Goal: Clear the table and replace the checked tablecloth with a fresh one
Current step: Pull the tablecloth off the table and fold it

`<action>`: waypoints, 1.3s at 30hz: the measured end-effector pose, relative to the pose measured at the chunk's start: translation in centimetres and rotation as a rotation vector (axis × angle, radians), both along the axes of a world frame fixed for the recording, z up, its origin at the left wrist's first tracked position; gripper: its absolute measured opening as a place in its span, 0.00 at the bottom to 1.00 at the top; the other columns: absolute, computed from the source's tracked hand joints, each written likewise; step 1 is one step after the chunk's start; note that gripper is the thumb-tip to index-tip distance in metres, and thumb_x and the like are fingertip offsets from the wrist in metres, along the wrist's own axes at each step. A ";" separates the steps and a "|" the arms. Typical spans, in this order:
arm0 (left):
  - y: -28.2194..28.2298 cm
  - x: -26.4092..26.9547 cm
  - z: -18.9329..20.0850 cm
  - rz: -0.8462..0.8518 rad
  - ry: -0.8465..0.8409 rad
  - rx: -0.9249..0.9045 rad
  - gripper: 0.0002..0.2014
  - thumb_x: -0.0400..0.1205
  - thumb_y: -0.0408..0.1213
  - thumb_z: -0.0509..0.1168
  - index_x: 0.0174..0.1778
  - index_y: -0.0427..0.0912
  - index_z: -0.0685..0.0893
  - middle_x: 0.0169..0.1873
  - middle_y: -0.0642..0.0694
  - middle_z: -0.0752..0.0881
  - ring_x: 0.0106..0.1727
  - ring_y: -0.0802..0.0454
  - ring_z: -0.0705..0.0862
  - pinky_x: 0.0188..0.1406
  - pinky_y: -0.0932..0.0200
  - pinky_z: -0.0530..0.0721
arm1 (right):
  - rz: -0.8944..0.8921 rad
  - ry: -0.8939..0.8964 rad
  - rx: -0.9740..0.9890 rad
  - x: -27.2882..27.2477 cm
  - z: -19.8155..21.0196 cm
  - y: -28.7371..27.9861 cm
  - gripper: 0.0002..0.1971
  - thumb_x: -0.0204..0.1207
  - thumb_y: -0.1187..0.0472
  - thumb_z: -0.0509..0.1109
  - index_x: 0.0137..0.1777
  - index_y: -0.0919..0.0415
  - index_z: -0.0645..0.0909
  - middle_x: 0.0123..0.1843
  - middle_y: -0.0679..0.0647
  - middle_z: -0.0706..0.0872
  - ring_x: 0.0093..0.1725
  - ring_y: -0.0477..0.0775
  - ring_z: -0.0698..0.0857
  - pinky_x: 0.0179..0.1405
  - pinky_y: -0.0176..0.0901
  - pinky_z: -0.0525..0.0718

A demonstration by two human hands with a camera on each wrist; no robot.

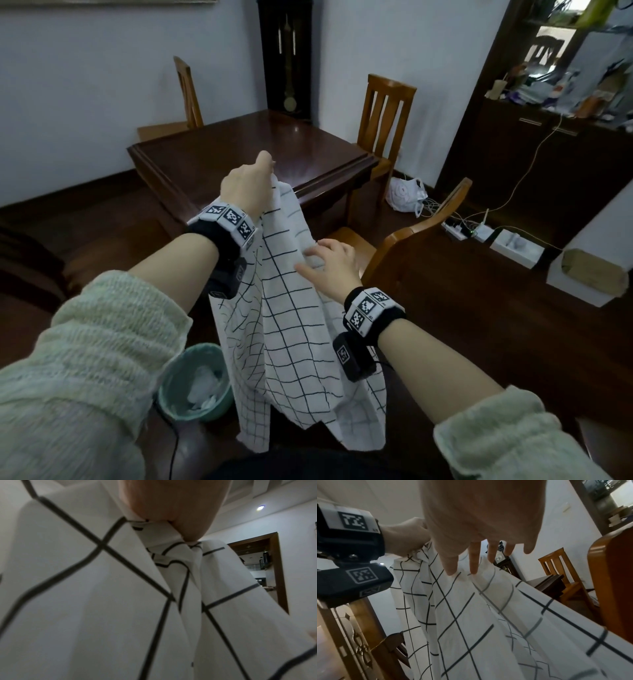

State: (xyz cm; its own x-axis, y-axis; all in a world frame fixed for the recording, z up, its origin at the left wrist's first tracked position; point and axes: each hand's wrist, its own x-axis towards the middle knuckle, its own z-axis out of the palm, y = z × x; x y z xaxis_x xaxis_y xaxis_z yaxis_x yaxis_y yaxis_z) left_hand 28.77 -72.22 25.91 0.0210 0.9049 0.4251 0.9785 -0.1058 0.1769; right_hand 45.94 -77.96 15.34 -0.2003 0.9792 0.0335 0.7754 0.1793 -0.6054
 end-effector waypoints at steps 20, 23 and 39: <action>-0.5 -3.4 -0.5 0.085 -0.161 0.173 0.11 0.89 0.40 0.50 0.53 0.36 0.72 0.32 0.38 0.79 0.33 0.36 0.80 0.31 0.47 0.77 | -0.090 0.327 0.107 2.0 0.3 0.2 0.12 0.75 0.60 0.70 0.30 0.58 0.79 0.28 0.49 0.76 0.31 0.46 0.73 0.29 0.34 0.70; 0.0 -4.7 0.7 0.143 -0.357 0.208 0.12 0.89 0.42 0.50 0.54 0.37 0.73 0.39 0.34 0.85 0.40 0.34 0.84 0.39 0.43 0.83 | -0.279 0.369 0.165 4.8 0.8 1.2 0.09 0.74 0.60 0.70 0.33 0.60 0.82 0.30 0.52 0.80 0.33 0.48 0.76 0.32 0.40 0.70; 1.2 -5.9 0.6 0.212 -0.811 0.268 0.12 0.89 0.42 0.49 0.42 0.46 0.71 0.35 0.52 0.80 0.42 0.50 0.81 0.48 0.57 0.80 | -0.251 0.388 -0.034 10.2 -3.5 -0.3 0.05 0.75 0.58 0.74 0.40 0.56 0.87 0.37 0.45 0.88 0.42 0.45 0.85 0.47 0.40 0.82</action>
State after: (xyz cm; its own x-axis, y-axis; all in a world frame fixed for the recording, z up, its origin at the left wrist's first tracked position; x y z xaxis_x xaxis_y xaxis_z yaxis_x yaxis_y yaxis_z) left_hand 22.86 -71.05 26.56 -0.5371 0.7229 0.4346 0.5655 -0.0736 0.8214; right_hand 56.12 -78.30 11.80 0.0643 0.9976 0.0258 0.5072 -0.0104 -0.8618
